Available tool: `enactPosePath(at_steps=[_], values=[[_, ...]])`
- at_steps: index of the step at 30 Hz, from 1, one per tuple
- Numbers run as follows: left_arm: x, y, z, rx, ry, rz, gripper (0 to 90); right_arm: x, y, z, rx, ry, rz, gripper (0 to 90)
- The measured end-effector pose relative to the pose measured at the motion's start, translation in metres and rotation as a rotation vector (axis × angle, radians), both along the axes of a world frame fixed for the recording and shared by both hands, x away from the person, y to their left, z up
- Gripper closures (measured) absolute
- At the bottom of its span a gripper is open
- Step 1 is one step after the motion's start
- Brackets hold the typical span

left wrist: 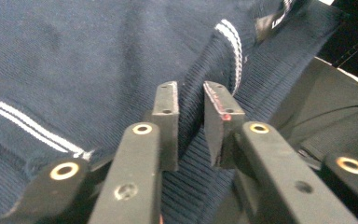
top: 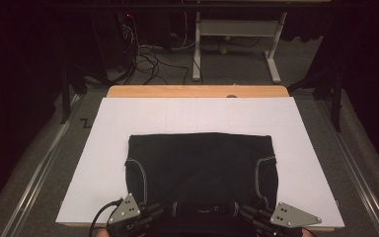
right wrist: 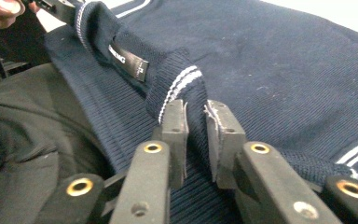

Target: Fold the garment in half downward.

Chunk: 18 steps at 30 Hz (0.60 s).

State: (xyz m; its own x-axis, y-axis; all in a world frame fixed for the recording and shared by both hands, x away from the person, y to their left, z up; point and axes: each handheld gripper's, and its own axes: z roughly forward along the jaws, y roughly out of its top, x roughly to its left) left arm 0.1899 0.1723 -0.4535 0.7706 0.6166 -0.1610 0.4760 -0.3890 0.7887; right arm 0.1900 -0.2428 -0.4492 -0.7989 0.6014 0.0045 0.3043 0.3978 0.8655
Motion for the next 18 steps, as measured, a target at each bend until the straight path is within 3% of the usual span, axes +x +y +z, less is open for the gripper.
enactPosePath(at_steps=[6, 18], values=[[-0.004, 0.006, 0.004, -0.025, -0.027, 0.026, 66.2, -0.005, -0.007, 0.004, 0.034, -0.013, -0.02, 71.5], [0.023, 0.017, -0.005, -0.021, -0.024, 0.128, 52.2, 0.017, -0.015, -0.002, 0.032, -0.015, -0.149, 53.1]])
